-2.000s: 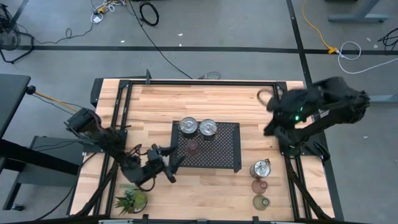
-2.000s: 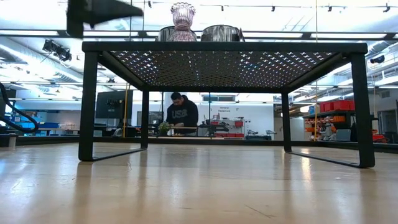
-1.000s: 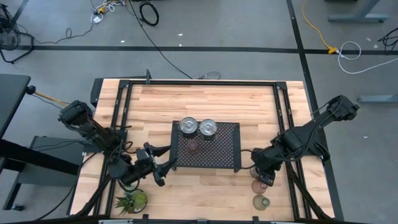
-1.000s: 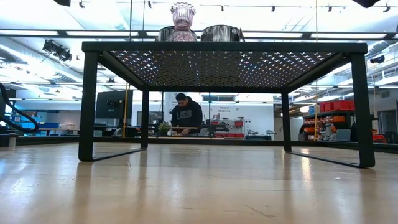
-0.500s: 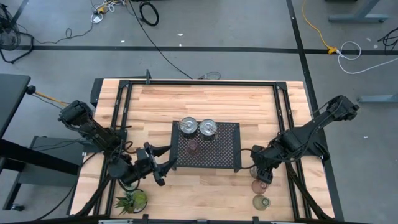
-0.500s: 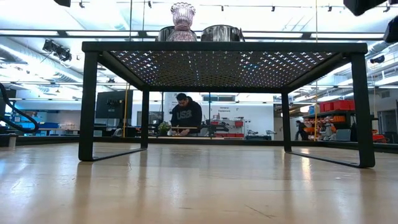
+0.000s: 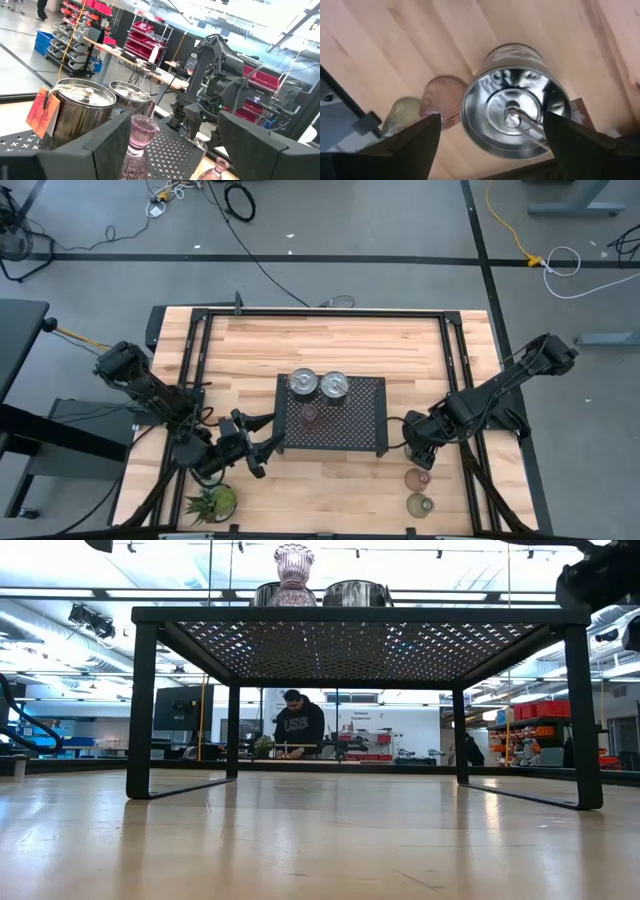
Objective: Pick & Place candle stick holders
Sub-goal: Put the brown scented candle on the shelf aligned with the other scented candles
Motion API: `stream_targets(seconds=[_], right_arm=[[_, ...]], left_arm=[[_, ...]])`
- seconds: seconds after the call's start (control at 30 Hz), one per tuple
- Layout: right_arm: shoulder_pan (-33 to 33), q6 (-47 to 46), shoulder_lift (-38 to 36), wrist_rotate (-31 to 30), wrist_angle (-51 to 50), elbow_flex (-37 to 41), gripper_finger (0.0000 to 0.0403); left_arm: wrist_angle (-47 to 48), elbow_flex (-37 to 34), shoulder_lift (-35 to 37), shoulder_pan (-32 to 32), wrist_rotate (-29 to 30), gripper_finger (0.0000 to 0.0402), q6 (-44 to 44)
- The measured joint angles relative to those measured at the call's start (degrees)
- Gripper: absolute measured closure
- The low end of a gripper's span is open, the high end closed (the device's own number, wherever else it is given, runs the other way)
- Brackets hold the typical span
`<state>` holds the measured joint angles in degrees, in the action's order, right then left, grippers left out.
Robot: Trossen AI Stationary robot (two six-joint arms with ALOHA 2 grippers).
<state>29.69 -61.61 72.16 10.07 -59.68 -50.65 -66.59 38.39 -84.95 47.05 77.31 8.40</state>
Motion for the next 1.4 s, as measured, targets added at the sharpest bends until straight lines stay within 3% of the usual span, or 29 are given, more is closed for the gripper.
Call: stream_targets(seconds=[0.2, 0.67, 1.0, 1.4], right_arm=[[-0.4, -0.5, 0.0, 5.3, 2.5, -0.4, 0.0062], [-1.8, 2.6, 0.0, -0.1, -5.9, -3.1, 0.0078], [-1.2, 3.6, 0.0, -4.4, -5.4, -2.7, 0.0078], [-1.2, 5.1, 0.0, -3.6, -4.0, -2.1, 0.0078]], left_arm=[[-0.1, 0.0, 0.0, 0.0, 0.0, 0.0104, 0.4], [-0.1, 0.0, 0.0, 0.0, -0.4, 0.0104, 1.6], [-0.1, 0.0, 0.0, 0.0, -0.6, 0.0104, 1.9], [-0.1, 0.0, 0.0, 0.0, -0.6, 0.0104, 1.9]])
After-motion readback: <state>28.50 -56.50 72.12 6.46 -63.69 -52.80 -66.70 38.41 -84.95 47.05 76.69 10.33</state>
